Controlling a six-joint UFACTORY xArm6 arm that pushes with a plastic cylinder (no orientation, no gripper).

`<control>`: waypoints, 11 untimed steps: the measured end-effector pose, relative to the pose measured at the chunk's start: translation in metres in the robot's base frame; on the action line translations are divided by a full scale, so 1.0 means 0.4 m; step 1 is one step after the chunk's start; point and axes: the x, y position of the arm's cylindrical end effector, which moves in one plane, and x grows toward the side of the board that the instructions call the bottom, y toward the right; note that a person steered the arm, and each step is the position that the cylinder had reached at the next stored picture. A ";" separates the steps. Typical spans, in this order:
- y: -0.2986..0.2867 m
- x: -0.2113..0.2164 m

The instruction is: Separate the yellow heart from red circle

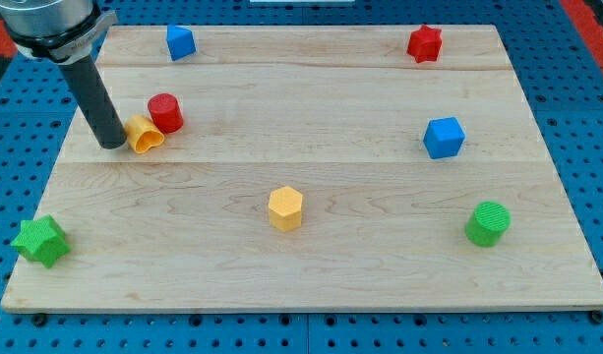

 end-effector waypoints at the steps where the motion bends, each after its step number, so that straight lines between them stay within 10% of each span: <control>1: -0.071 -0.015; 4: 0.012 0.059; 6: 0.023 -0.091; 9: 0.433 -0.063; 11: 0.236 -0.158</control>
